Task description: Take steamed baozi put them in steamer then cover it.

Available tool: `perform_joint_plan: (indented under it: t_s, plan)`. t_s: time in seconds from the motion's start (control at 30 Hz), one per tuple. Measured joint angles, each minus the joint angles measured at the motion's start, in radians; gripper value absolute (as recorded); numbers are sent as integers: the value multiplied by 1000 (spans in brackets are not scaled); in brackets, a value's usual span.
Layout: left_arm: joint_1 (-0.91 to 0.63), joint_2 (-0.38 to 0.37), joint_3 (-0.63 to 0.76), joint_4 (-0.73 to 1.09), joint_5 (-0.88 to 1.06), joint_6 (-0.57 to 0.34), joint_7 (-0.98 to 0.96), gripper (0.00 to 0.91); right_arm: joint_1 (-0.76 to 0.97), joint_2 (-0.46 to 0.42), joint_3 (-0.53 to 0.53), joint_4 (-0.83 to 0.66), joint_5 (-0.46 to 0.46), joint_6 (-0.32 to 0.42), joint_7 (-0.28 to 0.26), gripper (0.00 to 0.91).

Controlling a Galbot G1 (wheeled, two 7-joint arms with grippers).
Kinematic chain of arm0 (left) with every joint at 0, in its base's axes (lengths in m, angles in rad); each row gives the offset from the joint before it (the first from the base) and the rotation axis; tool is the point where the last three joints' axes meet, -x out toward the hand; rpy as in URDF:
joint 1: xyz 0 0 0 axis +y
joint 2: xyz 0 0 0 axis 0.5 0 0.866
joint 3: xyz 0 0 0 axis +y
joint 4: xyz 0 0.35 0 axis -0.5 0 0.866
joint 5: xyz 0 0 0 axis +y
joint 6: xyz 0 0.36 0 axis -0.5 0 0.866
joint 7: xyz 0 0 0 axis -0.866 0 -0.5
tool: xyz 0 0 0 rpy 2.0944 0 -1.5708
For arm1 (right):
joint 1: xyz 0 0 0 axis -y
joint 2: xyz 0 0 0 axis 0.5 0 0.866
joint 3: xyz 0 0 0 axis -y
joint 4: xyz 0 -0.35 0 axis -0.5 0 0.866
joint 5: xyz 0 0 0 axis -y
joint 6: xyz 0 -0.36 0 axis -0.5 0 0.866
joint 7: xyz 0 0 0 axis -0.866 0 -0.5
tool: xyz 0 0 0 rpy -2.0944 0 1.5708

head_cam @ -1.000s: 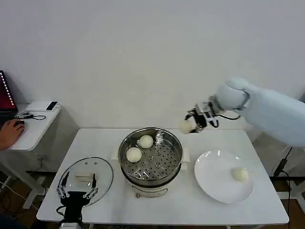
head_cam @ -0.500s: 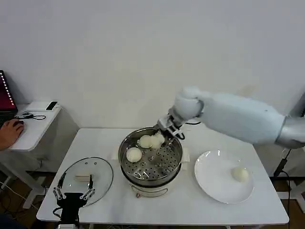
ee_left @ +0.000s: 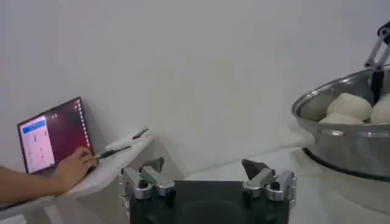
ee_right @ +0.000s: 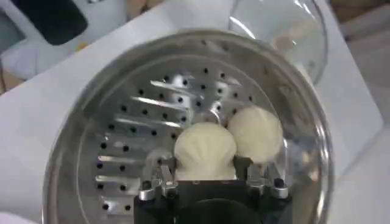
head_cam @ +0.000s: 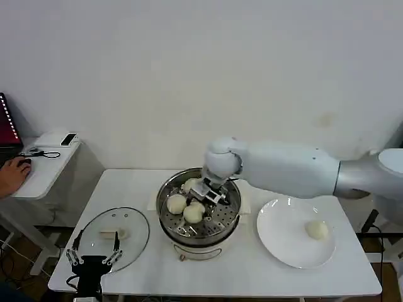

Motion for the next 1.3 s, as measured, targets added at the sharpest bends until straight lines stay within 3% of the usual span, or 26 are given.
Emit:
perform_joint_plan:
  t_s: [0.1,0.17,0.2,0.53,0.77,1.03,1.3]
  plan:
    - [0,0,0,0,0,0,0,907,-2,3,-5,1,-5,15,-7,645]
    - [-1,-1,1,0,0,0,0,907,-3,2,-8,5,-5,25,-11,887]
    - [-1,-1,1,0,0,0,0,907,-3,2,-8,7,-6,30,-11,907]
    - [-6,0,6,1,0,0,-1,907,10,-21,9,25,3,58,2,907]
    - [-8,11,5,2,-2,0,-1,907,42,-79,37,37,29,51,40,907]
    - [-15,26,14,0,-7,0,1,907,77,-209,73,57,62,18,70,907]
    - [-22,35,31,-4,-5,4,4,907,64,-408,66,51,33,-35,92,907]
